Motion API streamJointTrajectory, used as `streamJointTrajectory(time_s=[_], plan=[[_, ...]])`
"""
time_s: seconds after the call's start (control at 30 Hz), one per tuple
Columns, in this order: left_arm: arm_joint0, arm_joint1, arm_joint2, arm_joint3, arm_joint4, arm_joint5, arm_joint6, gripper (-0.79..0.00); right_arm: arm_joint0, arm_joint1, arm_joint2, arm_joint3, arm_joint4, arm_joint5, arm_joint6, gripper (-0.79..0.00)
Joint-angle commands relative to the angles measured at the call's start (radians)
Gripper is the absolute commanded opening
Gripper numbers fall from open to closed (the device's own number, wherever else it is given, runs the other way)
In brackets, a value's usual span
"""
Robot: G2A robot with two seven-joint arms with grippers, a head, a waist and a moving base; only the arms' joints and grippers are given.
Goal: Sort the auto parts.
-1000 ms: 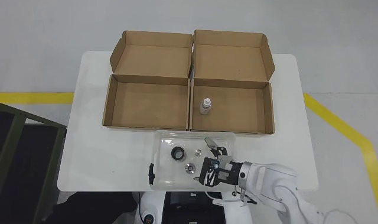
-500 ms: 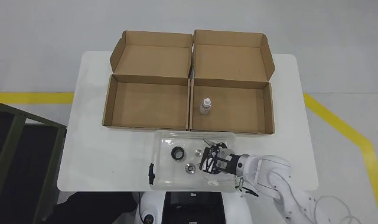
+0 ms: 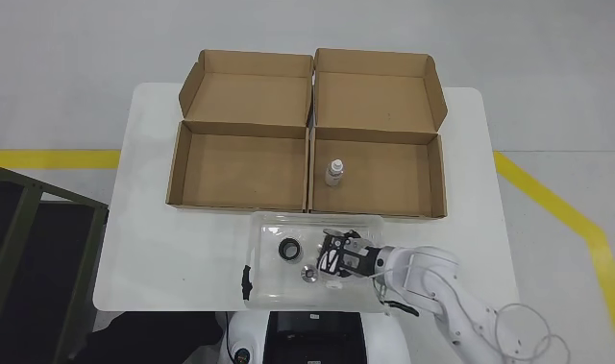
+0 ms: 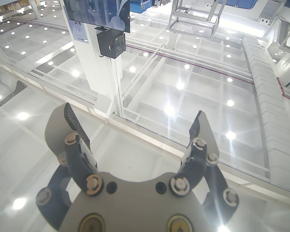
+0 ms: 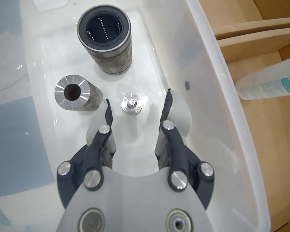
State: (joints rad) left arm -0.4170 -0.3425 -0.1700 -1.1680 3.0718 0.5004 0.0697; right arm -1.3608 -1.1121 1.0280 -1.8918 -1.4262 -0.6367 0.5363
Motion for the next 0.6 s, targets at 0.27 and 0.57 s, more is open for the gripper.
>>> streamJointTrajectory(time_s=[0.27,0.57], plan=[[0.0,0.0,0.0,0.0,0.0,0.0,0.0,0.0,0.02,-0.005,-0.028,0.029,0.001,0.008,-0.006,-0.462],[0.0,0.0,0.0,0.0,0.0,0.0,0.0,0.0,0.022,-0.003,-0.029,0.022,0.002,0.005,-0.003,-0.785]])
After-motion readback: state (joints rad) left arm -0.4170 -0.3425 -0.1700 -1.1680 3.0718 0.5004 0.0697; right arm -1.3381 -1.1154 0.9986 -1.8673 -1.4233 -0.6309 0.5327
